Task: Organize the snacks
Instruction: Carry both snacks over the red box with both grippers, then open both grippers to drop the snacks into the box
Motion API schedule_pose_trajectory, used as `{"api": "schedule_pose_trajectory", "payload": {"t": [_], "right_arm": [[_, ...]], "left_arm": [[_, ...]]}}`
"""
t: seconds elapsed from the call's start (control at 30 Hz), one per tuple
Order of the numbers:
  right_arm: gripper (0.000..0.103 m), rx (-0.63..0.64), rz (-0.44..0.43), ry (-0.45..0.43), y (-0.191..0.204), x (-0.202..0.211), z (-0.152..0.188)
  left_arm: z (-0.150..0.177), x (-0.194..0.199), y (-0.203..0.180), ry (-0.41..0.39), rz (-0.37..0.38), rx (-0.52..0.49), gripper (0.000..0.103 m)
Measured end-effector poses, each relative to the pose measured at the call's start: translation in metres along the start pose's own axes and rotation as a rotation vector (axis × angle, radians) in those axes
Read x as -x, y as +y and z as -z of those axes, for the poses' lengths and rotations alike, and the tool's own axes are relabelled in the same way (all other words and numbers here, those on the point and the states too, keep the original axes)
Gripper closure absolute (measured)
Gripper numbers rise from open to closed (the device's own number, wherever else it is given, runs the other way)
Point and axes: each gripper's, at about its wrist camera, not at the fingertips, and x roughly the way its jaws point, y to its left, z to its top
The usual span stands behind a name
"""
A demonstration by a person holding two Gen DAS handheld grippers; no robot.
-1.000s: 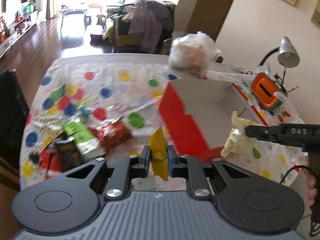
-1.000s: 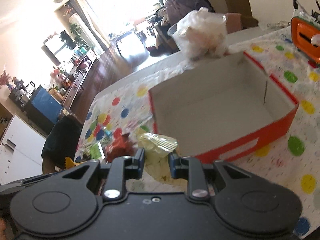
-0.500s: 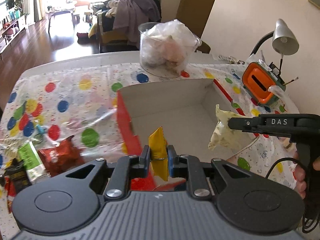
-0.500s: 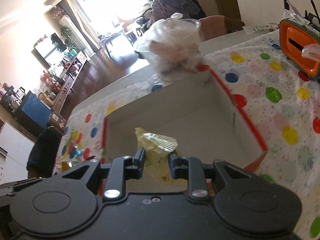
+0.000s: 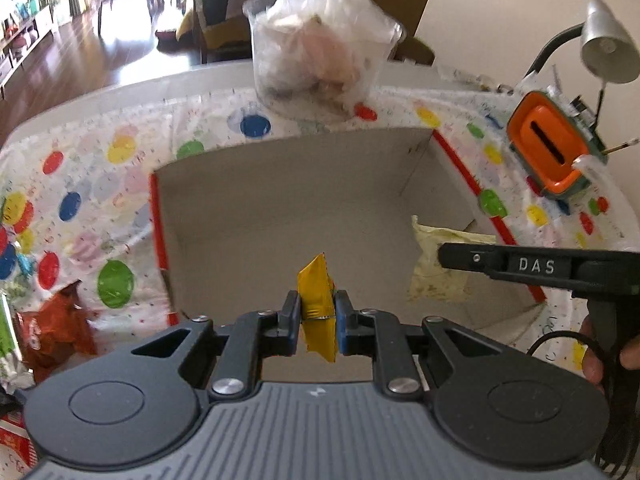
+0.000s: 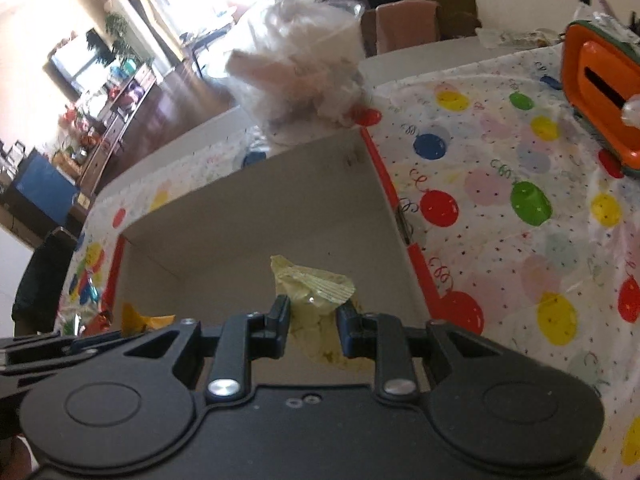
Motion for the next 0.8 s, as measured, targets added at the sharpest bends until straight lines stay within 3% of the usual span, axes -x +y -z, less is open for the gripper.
{"api": "schedule_pose_trajectory", "payload": {"t": [0.43,0.73,0.8], "right_arm": [[0.079,0.123,-0.035,0.138,0.009,-0.035,0.002],[0.073,0.165,-0.047,0.146,0.009,-0.032,0.003],[0.071,0.159,-0.052,0.146,0.008,-0.029,0.003]], "left_arm": [[-0.010,-0.044,-0.002,0.126,-0.070,0.053,0.086],[-0.010,-0.048,-0.005,0.134,-0.092,0.046,0.085],[-0.010,-0.047,-0.004,0.137,-0.081,0.061,0.080]]}}
